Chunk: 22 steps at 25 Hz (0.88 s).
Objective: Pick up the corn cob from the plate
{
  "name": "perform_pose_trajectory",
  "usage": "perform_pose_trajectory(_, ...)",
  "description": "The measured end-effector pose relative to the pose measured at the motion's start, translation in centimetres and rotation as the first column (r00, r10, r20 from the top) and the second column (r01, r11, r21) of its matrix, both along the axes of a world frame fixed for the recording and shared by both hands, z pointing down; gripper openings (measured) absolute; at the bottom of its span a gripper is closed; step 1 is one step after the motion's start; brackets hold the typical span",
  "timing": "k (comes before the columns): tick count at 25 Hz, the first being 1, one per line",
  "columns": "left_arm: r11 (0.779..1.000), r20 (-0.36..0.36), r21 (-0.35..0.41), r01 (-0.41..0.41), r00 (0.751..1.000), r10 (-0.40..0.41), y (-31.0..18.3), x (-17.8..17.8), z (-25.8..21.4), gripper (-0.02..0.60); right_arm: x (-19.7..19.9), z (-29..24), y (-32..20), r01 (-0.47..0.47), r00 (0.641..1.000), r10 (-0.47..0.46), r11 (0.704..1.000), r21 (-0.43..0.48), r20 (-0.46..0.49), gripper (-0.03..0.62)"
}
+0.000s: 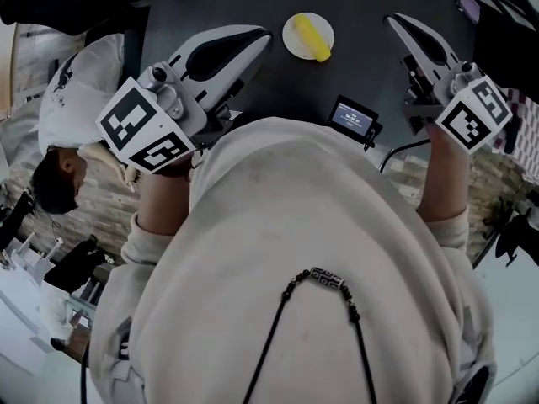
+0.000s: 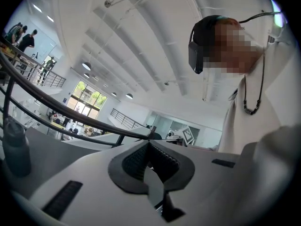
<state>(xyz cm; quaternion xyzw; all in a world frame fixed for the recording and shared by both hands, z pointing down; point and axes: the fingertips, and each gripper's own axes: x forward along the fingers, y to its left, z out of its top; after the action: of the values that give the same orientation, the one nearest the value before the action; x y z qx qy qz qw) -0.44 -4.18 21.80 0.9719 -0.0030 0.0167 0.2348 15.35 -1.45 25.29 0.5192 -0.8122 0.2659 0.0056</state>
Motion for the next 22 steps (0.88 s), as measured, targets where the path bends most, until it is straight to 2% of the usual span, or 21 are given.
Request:
perform_pose_trajectory(9,0.996,0.01,-0.021,0.089,0.996,-0.089,0.6,-1.4,0.4,0.003,-0.1,1.7,-1.1,0.062,0.998,-0.063,0.997,-0.047,-0.01,0.015)
perform_pose_trajectory(16,0.984,0.029,-0.035,0.174,0.984,-0.173,1.3,-3.5,0.8,0.003,-0.5,4.1,-2.5,0.115,0.993,-0.117,0.989,-0.095,-0.011,0.015)
perform_pose_trajectory(22,0.975,0.052,-0.041,0.22,0.975,-0.217,1.7,-5.1,1.0,0.003,-0.8,5.9,-3.4,0.126,0.992,-0.125,0.983,-0.131,0.015,0.015)
